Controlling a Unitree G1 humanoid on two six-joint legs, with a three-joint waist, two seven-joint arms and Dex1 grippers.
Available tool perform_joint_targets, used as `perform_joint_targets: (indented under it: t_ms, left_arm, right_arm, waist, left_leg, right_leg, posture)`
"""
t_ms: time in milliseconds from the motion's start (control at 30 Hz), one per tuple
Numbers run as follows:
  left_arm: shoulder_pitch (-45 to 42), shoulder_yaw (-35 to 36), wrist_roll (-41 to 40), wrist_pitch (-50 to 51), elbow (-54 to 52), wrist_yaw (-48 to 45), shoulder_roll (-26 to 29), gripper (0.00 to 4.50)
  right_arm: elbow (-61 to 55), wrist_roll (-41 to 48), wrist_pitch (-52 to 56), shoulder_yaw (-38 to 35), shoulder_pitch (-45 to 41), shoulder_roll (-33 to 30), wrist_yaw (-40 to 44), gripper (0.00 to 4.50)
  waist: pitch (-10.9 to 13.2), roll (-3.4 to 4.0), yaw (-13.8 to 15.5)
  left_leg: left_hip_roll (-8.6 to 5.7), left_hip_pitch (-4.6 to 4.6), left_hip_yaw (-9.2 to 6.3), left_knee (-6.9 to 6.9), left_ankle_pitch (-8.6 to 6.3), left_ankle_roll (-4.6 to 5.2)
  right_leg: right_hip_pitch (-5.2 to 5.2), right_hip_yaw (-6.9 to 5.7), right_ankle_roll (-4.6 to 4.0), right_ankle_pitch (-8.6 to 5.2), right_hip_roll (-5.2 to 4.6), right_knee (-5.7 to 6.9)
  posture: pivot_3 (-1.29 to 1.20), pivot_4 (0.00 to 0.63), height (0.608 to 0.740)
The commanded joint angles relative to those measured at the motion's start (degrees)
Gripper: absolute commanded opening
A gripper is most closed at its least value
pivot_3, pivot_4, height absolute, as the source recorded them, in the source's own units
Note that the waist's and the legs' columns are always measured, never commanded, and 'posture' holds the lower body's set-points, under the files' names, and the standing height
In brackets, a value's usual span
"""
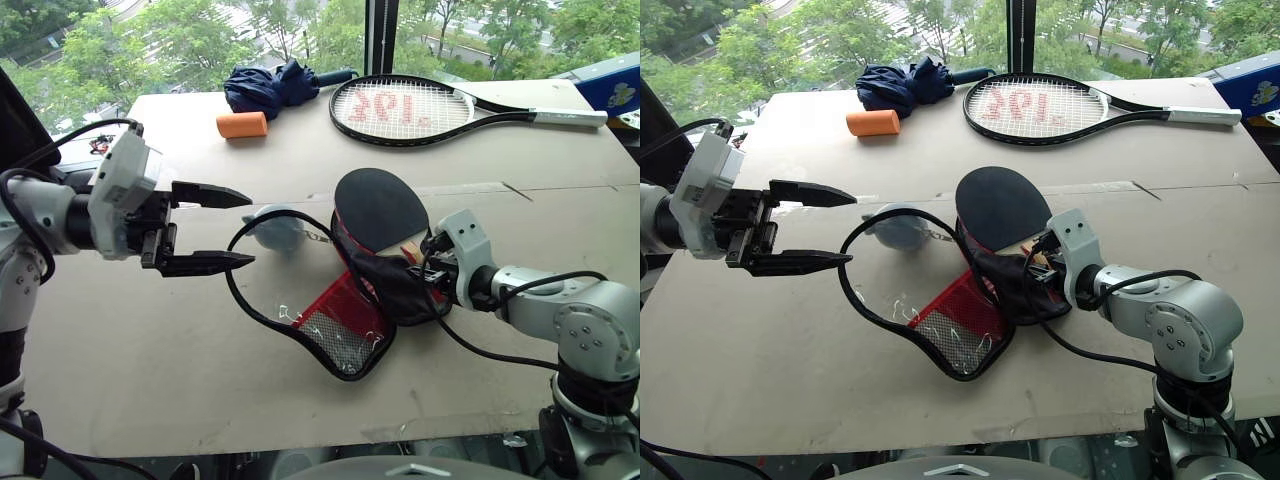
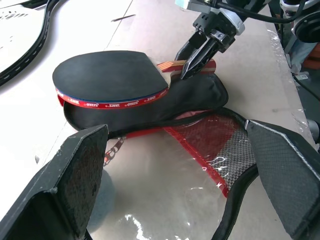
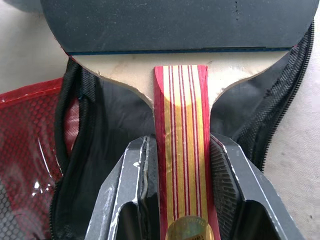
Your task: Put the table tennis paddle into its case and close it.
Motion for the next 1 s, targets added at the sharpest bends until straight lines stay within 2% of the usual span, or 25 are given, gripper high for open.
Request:
perform_joint_targets:
  t_ms: [33,333,600,633,700,833,867,1000]
  left_arm:
    - [-1.2,1.4,-0.3,-0.6,-0.6,-0.1,0.7,4.5]
    - [-1.8,1.0,-0.4,-0.2,-0.7,0.0,0.8,4.5]
    - [-2.0,1.1,-0.3,-0.2,-0.7,-0.2,0.8,4.5]
    - [-2.0,1.1,-0.4,-0.1,-0.8,-0.1,0.8,4.5]
    - [-1.9,1.2,-0.5,0.1,-1.0,0.0,0.7,4.5]
    - [-1.1,1.6,-0.8,0.4,-1.5,0.3,0.5,4.5]
    - [-0.7,1.8,-1.0,0.6,-1.7,0.5,0.4,4.5]
    - [1.8,3.4,-3.2,2.5,-3.2,0.9,-0.2,4.5]
  right_arm:
    - [-0.7,4.3,0.4,0.6,0.4,0.8,-5.2,0.76]
    - [1.0,10.9,0.4,1.6,1.4,1.5,-15.2,0.76]
    - [2.1,14.3,0.4,2.3,0.6,0.3,-18.1,0.76]
    - [1.9,14.4,0.4,2.0,0.2,0.7,-18.0,1.77]
    - [1.8,14.7,0.4,1.1,-0.7,1.4,-17.7,2.43]
    - [1.1,14.1,0.4,-2.5,-2.4,2.7,-15.7,4.21]
    - [0.9,13.9,0.4,-3.3,-2.7,2.7,-15.1,4.36]
    - [-0.8,15.8,-1.9,-6.2,-2.2,-0.3,-8.8,4.36]
  waist:
    - [0.0,0.0,0.0]
    - [0.0,0.0,0.0]
    - [0.0,0.0,0.0]
    - [0.0,0.0,0.0]
    - [0.0,0.0,0.0]
    - [0.0,0.0,0.0]
    - [0.0,0.0,0.0]
    - [0.0,0.01,0.0]
  left_leg:
    - [0.0,0.02,0.03,-0.02,0.0,0.0]
    - [0.0,0.03,0.11,0.0,0.0,0.0]
    - [0.0,0.04,0.12,0.01,0.0,0.0]
    - [0.0,0.04,0.12,0.01,0.0,0.0]
    - [0.0,0.04,0.13,0.01,0.0,0.0]
    - [0.0,0.05,0.13,0.02,0.0,0.0]
    - [0.0,0.05,0.14,0.02,0.0,0.0]
    - [0.0,0.05,0.14,0.03,0.0,0.0]
  right_leg:
    - [0.0,0.0,0.0,0.0,-0.01,0.01]
    - [-0.05,-0.02,0.0,0.0,-0.02,0.07]
    - [-0.06,-0.03,0.0,0.0,-0.02,0.09]
    - [-0.06,-0.03,0.0,0.0,-0.02,0.09]
    - [-0.05,-0.02,0.0,0.0,-0.02,0.09]
    - [-0.06,-0.02,0.0,0.0,-0.02,0.12]
    - [-0.05,-0.02,0.0,0.0,-0.02,0.12]
    - [-0.05,-0.03,0.0,0.0,-0.02,0.12]
  posture:
    - [0.0,0.15,0.726]
    - [0.0,0.15,0.726]
    - [0.0,0.15,0.726]
    - [0.0,0.15,0.726]
    - [0.0,0.15,0.726]
    - [0.0,0.15,0.726]
    - [0.0,0.15,0.726]
    - [0.0,0.15,0.726]
